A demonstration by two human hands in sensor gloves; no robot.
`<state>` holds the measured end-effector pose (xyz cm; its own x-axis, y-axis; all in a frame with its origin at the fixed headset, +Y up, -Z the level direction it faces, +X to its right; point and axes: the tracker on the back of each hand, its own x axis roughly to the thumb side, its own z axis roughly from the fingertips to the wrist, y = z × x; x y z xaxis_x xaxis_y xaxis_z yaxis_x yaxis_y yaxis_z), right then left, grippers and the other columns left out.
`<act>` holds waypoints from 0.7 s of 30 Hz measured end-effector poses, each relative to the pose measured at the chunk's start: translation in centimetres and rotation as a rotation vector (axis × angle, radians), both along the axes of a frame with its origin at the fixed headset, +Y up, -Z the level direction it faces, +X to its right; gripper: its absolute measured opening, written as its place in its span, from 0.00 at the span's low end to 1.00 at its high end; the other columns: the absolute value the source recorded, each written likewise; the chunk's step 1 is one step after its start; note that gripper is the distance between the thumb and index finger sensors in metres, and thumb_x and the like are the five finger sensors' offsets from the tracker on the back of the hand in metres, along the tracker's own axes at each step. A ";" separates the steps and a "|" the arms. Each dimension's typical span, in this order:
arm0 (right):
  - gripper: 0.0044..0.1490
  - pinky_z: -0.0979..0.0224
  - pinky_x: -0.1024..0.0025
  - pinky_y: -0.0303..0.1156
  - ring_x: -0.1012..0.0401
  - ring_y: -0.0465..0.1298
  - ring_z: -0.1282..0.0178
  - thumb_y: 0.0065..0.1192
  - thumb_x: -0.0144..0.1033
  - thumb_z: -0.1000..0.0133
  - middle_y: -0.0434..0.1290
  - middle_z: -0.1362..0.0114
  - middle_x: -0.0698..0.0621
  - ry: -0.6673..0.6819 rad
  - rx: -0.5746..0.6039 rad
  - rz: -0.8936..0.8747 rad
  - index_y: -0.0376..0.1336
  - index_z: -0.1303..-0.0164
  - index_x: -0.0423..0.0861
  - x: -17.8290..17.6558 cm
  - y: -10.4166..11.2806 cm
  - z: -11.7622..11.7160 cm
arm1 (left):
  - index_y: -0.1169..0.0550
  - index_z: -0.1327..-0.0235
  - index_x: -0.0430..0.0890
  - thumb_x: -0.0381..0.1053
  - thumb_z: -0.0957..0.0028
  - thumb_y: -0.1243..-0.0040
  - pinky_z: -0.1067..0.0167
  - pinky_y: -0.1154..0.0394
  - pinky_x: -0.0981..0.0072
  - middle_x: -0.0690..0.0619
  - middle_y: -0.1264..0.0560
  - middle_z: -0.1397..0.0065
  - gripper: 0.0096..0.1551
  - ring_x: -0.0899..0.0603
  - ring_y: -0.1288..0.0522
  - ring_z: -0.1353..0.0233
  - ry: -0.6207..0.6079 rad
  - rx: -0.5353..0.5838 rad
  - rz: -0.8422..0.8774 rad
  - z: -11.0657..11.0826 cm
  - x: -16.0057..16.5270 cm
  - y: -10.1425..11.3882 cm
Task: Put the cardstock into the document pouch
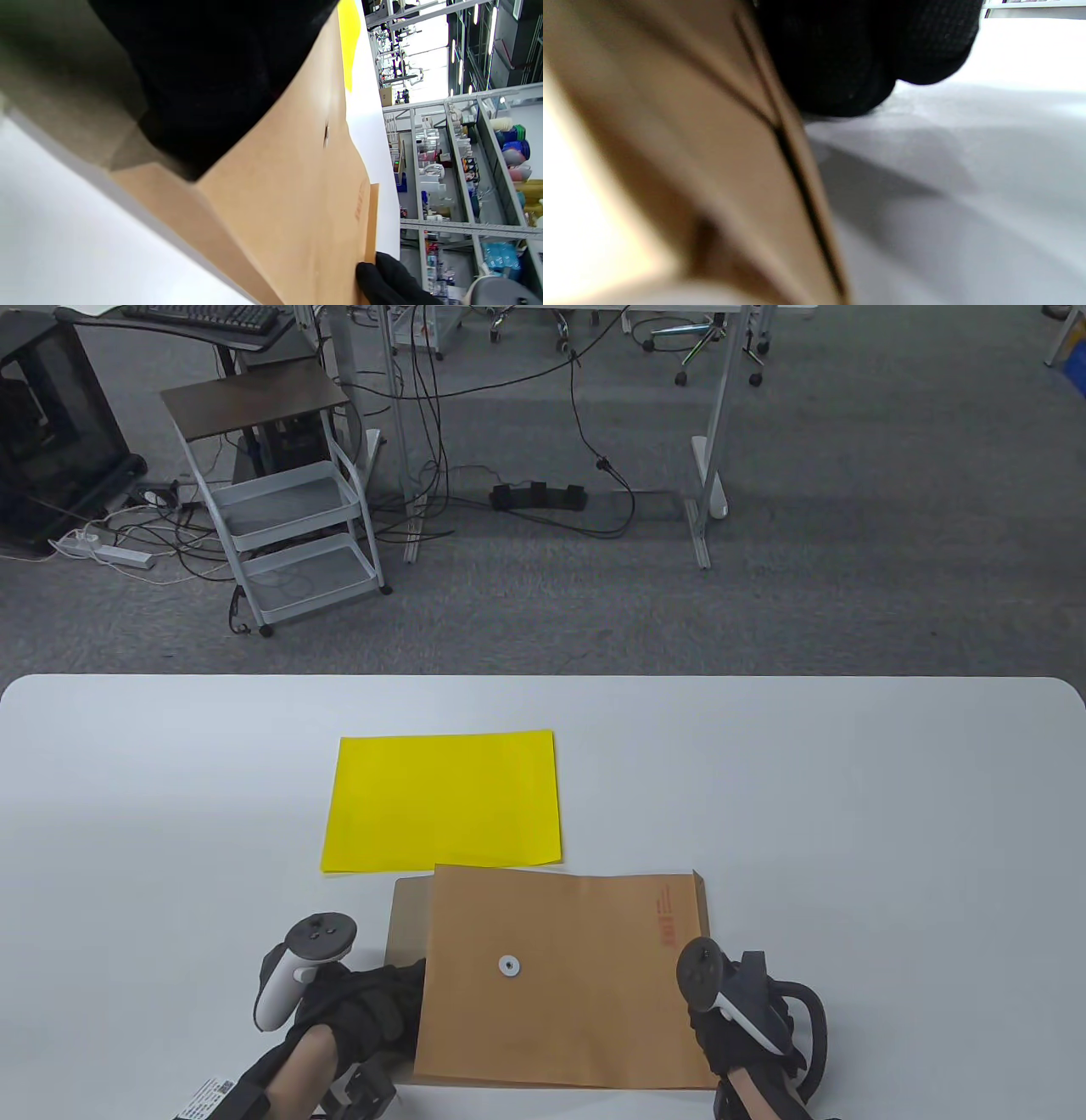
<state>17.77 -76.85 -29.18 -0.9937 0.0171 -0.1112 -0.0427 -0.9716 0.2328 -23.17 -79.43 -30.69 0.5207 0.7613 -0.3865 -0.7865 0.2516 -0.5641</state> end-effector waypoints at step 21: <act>0.17 0.45 0.57 0.75 0.58 0.80 0.57 0.50 0.27 0.21 0.74 0.46 0.42 0.023 0.023 0.072 0.59 0.29 0.30 -0.6 -0.2 0.2 | 0.30 0.17 0.39 0.53 0.34 0.37 0.42 0.18 0.53 0.41 0.20 0.31 0.35 0.42 0.14 0.42 0.209 0.373 -0.706 -7.0 -4.0 6.4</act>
<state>17.20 -77.02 -29.03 -0.9947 -0.0518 -0.0887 0.0321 -0.9771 0.2103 -27.20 -73.00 -37.71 0.8702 0.3788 -0.3149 -0.4521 0.8680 -0.2053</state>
